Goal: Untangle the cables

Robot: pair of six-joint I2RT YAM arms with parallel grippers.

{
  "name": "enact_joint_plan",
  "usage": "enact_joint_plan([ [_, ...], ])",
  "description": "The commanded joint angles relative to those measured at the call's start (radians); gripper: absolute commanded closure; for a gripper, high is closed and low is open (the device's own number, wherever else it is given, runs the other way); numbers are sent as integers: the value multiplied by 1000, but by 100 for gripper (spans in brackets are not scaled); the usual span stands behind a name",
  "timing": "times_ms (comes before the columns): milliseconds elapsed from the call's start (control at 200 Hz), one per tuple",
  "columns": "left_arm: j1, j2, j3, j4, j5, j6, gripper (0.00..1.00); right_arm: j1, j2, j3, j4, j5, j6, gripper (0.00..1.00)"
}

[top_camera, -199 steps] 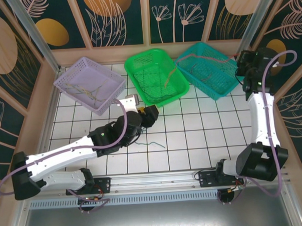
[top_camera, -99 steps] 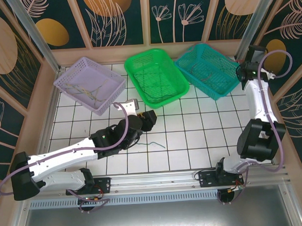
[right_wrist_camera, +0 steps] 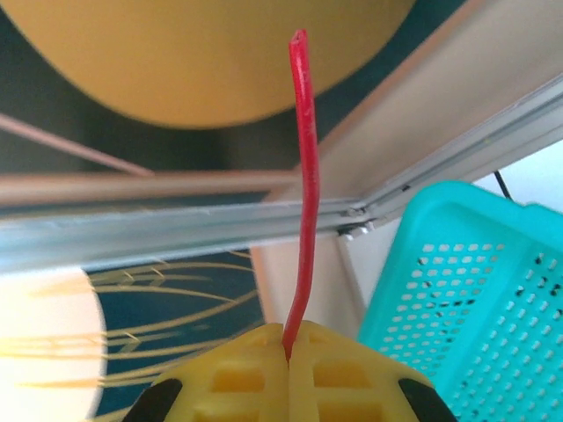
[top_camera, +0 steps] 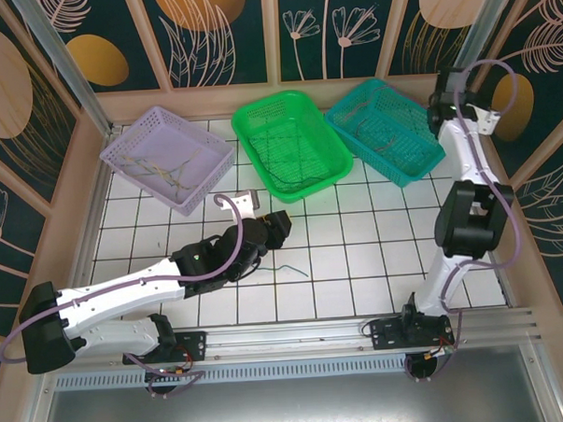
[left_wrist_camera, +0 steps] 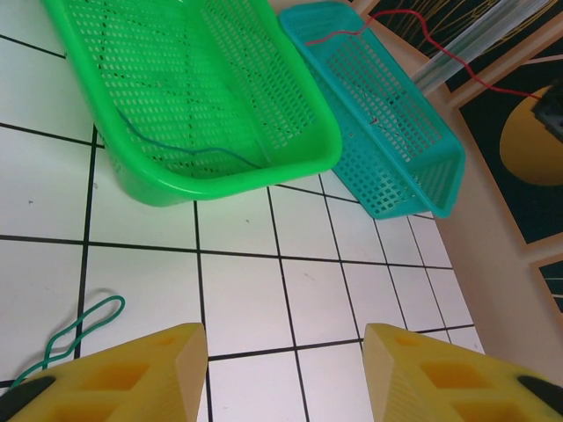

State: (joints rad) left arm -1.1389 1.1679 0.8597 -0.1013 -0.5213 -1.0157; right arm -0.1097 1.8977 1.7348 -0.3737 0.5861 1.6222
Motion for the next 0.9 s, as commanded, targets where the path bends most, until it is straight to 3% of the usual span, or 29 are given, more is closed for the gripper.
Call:
enact_joint_plan([
  [0,3,1,-14,23,-3,-16,50,53,74,75,-124,79,-102,100],
  [265,3,-14,-14,15,1,-11,51,62,188,84,-166,-5,-176,100],
  [495,3,-36,-26,4,-8,-18,50,33,271,200,-282,-114,-256,100],
  [611,4,-50,-34,-19,-18,-38,50,8,260,227,-278,-250,-338,71],
  [726,3,-58,-40,-29,-22,-47,50,5,236,284,-361,-271,-366,42],
  [896,2,-59,-35,-29,-25,-48,50,-11,151,257,-354,-363,-422,31],
])
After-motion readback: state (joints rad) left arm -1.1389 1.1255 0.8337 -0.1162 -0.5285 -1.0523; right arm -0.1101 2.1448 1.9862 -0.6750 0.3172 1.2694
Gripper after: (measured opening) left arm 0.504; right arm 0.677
